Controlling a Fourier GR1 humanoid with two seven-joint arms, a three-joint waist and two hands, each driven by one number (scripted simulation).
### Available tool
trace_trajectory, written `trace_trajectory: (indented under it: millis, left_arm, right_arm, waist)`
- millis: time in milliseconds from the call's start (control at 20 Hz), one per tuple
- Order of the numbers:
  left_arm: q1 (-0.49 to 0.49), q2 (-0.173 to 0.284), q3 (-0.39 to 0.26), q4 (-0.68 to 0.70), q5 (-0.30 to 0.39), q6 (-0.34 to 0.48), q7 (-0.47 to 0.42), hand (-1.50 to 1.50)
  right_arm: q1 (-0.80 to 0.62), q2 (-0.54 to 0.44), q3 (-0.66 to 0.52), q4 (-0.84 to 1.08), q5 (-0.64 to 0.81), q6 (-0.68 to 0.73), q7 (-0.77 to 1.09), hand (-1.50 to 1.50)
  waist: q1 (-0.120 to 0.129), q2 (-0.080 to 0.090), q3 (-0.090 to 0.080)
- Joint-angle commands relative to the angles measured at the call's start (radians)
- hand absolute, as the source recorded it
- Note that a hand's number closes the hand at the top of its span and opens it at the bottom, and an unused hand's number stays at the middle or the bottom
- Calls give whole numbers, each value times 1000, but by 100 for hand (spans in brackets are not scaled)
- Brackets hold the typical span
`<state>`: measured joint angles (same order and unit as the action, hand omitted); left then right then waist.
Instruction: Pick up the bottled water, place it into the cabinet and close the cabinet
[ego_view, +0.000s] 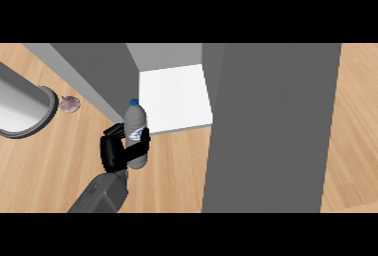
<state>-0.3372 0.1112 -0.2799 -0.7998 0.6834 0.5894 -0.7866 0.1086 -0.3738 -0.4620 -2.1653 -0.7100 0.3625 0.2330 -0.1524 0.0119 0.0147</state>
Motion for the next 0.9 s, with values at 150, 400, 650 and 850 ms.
trace_trajectory:
  millis: [150,400,650,850]
  left_arm:
    - [-272,-45,-25,70,-4,19,136,150]
    - [-255,-38,-19,54,4,36,122,-150]
    - [-260,-8,-27,31,0,43,126,-150]
    - [-251,1,-37,28,3,50,140,-150]
  right_arm:
    - [-28,-9,-5,31,-17,7,-7,-150]
    - [-27,-9,2,30,-37,16,-1,-150]
    - [-40,-14,13,51,-24,31,-7,-150]
    - [-43,-21,9,64,-24,51,-17,-150]
  waist:
    - [-52,29,-17]
    - [-70,26,-17]
    - [-72,30,-17]
    - [-75,30,-16]
